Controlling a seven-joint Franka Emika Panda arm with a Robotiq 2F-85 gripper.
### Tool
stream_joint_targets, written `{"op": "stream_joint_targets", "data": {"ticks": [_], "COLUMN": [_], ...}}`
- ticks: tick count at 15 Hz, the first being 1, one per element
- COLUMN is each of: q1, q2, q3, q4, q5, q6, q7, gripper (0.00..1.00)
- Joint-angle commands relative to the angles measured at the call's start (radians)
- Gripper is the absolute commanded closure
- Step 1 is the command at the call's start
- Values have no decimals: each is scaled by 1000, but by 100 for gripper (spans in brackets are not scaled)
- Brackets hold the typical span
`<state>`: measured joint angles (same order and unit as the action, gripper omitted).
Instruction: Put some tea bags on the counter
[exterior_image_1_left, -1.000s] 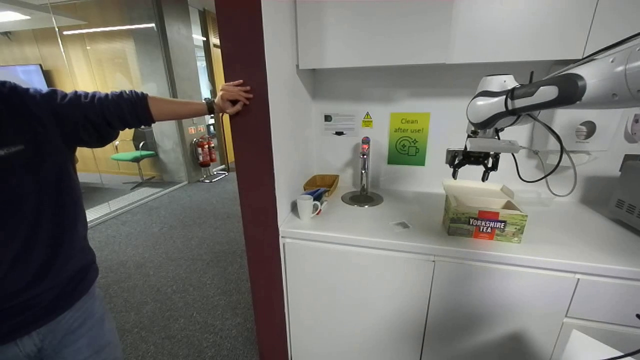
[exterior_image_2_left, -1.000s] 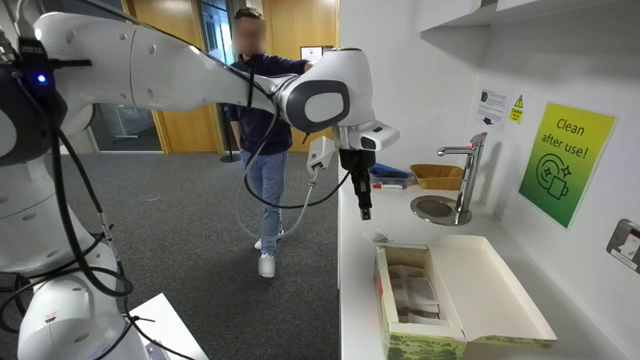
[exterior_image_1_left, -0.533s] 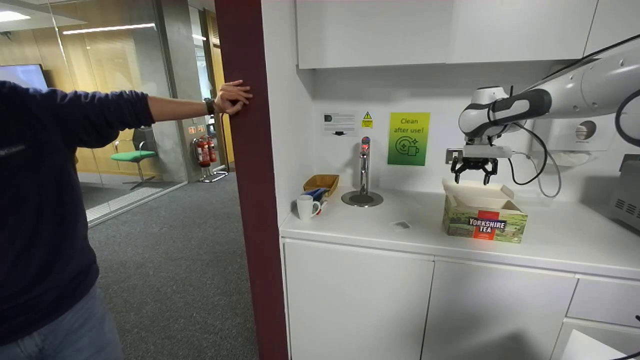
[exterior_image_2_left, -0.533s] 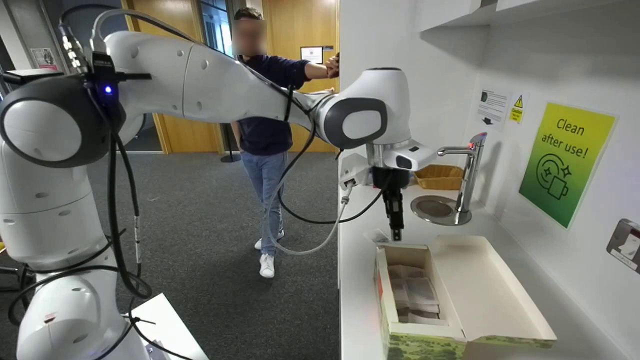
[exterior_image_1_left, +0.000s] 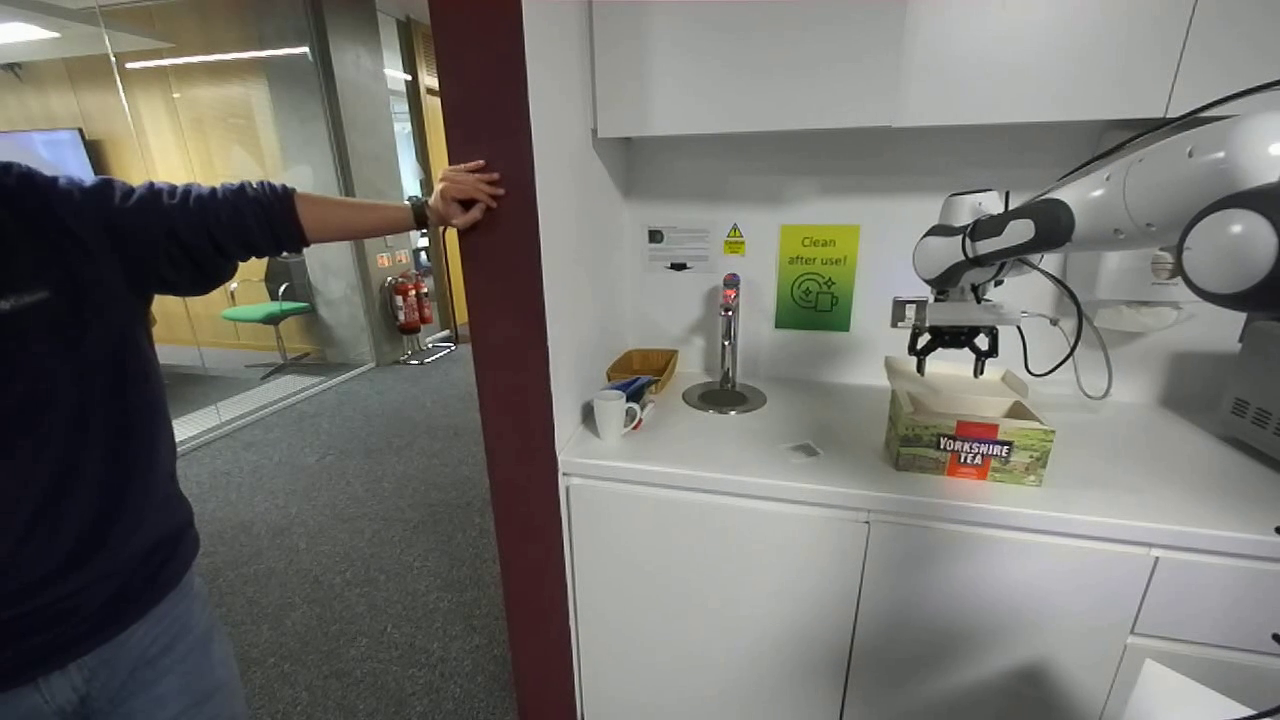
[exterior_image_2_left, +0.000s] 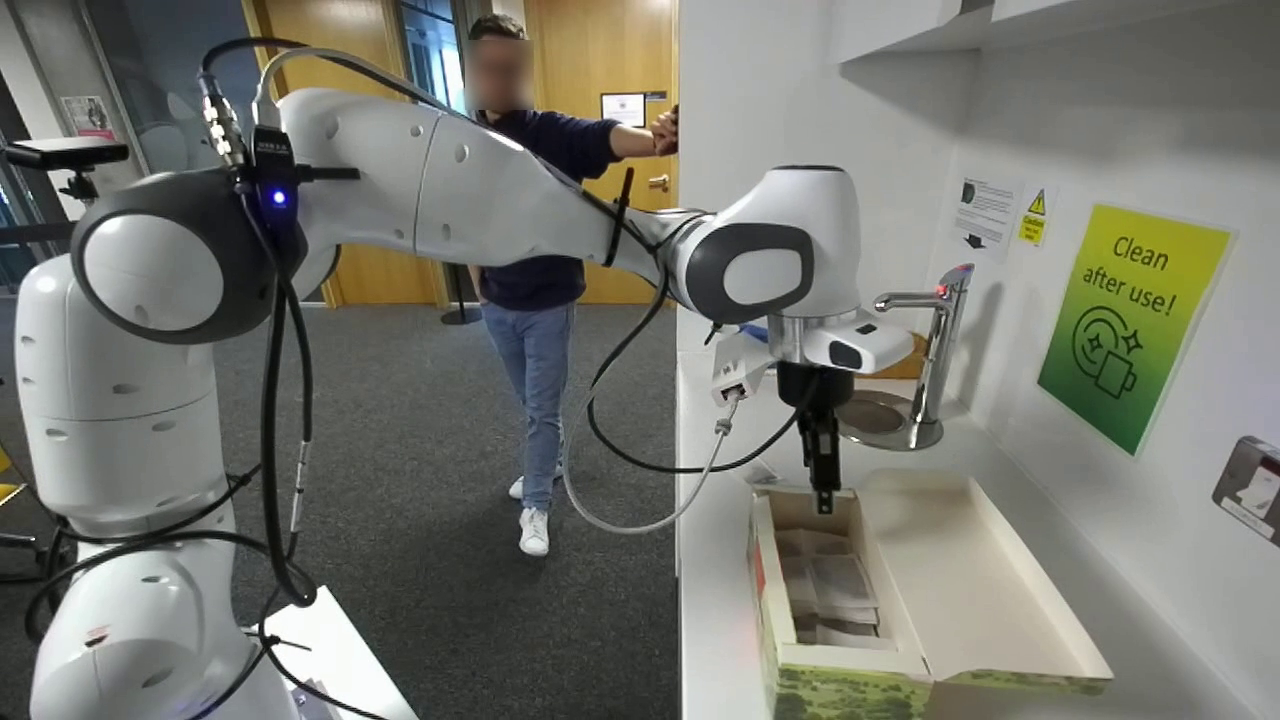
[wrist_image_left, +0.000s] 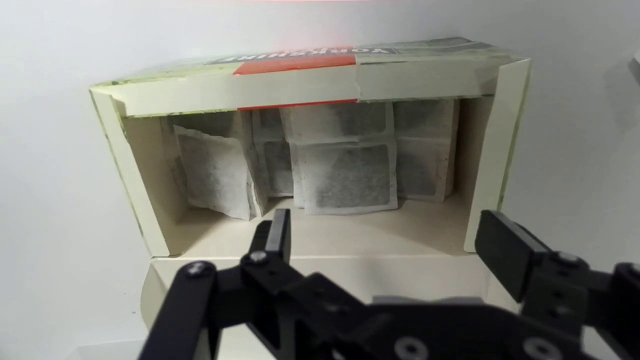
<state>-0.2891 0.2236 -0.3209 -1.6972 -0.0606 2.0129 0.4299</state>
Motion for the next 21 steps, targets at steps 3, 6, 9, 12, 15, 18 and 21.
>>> {"op": "stream_joint_targets", "data": {"ticks": [3, 6, 9, 12, 15, 18, 21], "q1": [0, 0, -4, -8, -10, -13, -18], "q2": [3, 12, 38, 72, 104, 131, 159], "q3": [-1, -1, -2, -4, -8, -14, -23], "q4": [10, 14, 23, 34, 44, 57, 75], "q5": [1, 2, 11, 15, 16, 18, 19], "q6": [-6, -7, -10, -6, -5, -11, -13], "q7": [-2, 1, 1, 1, 9, 11, 13], "gripper": [0, 0, 0, 0, 0, 0, 0]}}
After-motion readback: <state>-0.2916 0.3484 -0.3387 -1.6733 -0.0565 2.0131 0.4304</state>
